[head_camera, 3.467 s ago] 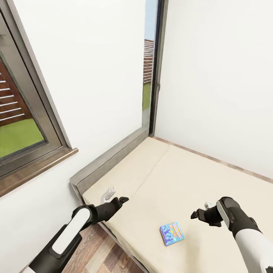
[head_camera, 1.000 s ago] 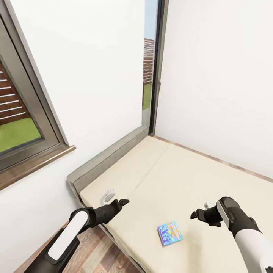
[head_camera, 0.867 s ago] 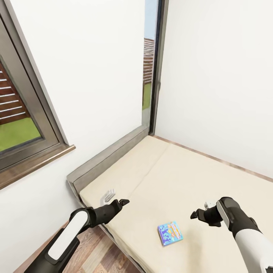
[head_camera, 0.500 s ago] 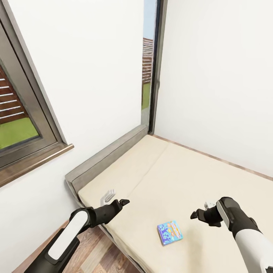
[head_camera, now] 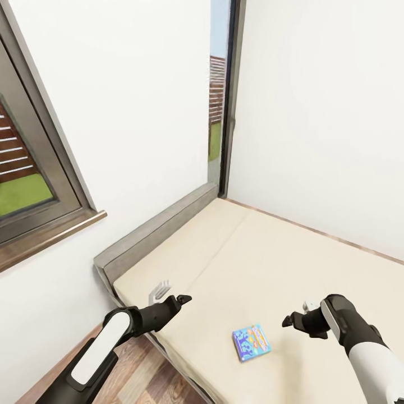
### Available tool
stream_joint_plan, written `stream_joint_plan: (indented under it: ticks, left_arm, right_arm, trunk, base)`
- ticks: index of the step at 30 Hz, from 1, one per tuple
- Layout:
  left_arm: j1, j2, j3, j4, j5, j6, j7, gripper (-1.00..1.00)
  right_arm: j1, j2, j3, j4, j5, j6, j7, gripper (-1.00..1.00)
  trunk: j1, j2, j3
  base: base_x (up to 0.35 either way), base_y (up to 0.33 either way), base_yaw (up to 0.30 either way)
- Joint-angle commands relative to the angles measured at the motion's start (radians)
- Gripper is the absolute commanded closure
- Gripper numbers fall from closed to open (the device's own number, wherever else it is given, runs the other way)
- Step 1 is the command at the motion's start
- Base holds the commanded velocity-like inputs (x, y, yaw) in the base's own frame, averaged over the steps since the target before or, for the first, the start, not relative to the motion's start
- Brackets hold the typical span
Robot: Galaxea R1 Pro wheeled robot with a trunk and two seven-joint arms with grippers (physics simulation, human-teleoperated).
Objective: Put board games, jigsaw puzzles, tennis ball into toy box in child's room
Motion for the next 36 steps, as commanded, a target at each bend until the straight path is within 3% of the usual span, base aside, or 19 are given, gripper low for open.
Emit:
stream_joint_plan:
  ticks: [1, 15, 29, 36]
  left_arm:
    - [-0.001, 0.001, -0.001, -0.002, 0.01, -0.002, 0.01, -1.0]
    - [-0.001, 0.001, -0.001, -0.002, 0.01, -0.002, 0.01, -1.0]
    - [-0.001, 0.001, -0.001, -0.002, 0.01, -0.002, 0.01, -1.0]
    - [-0.001, 0.001, -0.001, -0.002, 0.01, -0.002, 0.01, -1.0]
  right_arm:
    - [0.005, 0.0, -0.003, -0.001, 0.0, 0.002, 0.002, -1.0]
    - [0.009, 0.002, -0.002, -0.003, -0.001, 0.003, 0.01, -1.0]
    - [0.01, 0.01, 0.009, -0.005, 0.002, 0.005, 0.064, -1.0]
    - [0.01, 0.008, 0.01, -0.006, 0.004, 0.004, 0.074, -1.0]
  trunk:
    - [0.004, -0.008, -0.004]
    - [0.058, -0.106, -0.048]
    - [0.111, -0.204, -0.092]
    - [0.111, -0.204, -0.092]
  base:
    - [0.0, 0.0, -0.003]
    - [0.0, 0.0, -0.001]
    - [0.0, 0.0, 0.0]
    - [0.0, 0.0, 0.0]
